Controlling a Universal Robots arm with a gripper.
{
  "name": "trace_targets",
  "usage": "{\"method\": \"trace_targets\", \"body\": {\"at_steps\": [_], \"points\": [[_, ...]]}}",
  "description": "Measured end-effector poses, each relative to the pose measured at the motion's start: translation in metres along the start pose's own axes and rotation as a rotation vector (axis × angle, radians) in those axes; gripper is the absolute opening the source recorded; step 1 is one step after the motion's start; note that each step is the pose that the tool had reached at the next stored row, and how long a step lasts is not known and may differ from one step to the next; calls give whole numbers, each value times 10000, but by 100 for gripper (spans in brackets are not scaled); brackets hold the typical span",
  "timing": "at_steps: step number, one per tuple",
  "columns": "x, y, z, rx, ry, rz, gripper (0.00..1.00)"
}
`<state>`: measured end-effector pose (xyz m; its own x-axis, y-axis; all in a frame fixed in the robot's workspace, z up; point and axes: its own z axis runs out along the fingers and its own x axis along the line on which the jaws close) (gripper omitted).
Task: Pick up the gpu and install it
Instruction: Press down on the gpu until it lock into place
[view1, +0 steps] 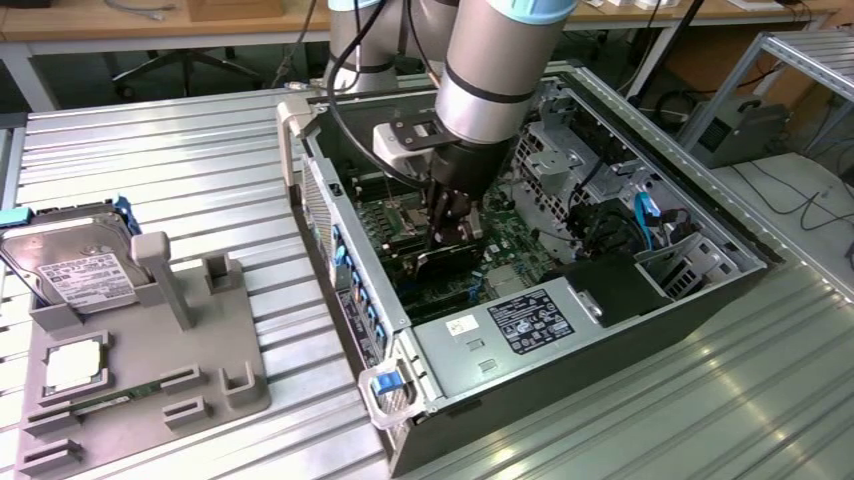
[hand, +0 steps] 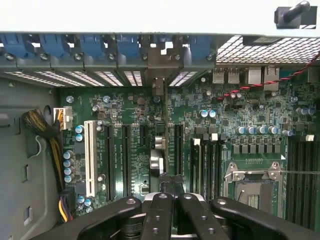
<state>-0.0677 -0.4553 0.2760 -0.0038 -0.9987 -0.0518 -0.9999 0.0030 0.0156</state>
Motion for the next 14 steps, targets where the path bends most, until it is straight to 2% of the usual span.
{"method": "trace_targets", "body": {"at_steps": [14], "points": [[3,1,47,-1,3,0,11]]}}
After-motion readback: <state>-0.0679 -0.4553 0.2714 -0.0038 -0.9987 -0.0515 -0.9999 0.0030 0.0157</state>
